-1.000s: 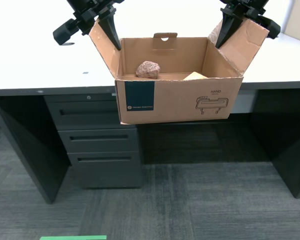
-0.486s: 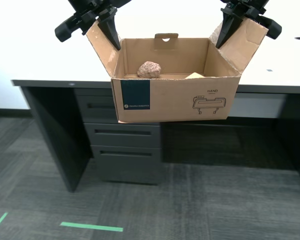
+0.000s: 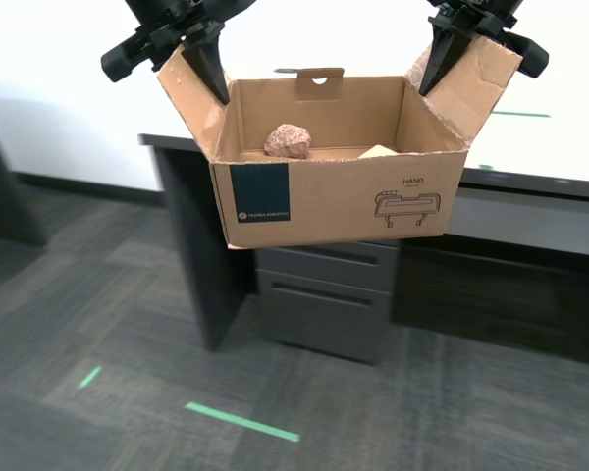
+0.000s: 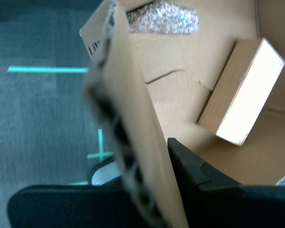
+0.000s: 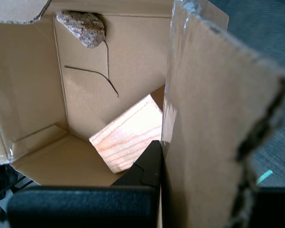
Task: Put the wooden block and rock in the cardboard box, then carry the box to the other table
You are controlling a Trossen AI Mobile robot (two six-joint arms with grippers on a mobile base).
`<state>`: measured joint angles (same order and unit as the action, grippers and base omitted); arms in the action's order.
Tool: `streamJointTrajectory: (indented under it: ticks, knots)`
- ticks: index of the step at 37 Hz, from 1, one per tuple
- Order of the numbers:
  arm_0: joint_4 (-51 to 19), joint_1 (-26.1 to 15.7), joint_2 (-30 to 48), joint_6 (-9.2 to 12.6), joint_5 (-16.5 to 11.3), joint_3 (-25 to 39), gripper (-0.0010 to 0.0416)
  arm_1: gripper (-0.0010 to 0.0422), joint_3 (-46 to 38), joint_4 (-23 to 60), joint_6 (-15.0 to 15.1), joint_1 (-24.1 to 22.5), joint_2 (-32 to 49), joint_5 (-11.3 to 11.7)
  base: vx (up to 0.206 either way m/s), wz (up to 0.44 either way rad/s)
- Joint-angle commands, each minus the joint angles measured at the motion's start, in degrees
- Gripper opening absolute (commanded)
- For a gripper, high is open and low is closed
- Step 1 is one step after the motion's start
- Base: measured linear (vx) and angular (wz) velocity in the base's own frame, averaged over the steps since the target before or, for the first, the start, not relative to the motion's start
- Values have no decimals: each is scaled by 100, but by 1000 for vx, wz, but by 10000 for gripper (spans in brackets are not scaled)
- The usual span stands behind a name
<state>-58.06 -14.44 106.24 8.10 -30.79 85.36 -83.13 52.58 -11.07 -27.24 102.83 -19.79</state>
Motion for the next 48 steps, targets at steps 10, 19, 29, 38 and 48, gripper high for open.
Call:
streamJointTrajectory:
  ticks: [10,19,29,38,48]
  knots:
    - [122,-24,-13,103,-87,7,-1,-1,-9,44,151,-15,-7,-90,11,402]
    - [59,-24,-13,151,-83,7,-1,-1,-9,-42,168,-24,-7,-393,11,290]
    - [79,-26,-13,70,-46,7,-1,-1,-9,-334,72,-26,-7,-391,7,208]
    - [72,-26,-13,42,-44,7,-1,-1,-9,-321,13,-26,-7,-391,3,196]
    - [42,-28,-13,-122,-44,7,-1,-1,-9,-369,17,-26,-7,-337,2,210]
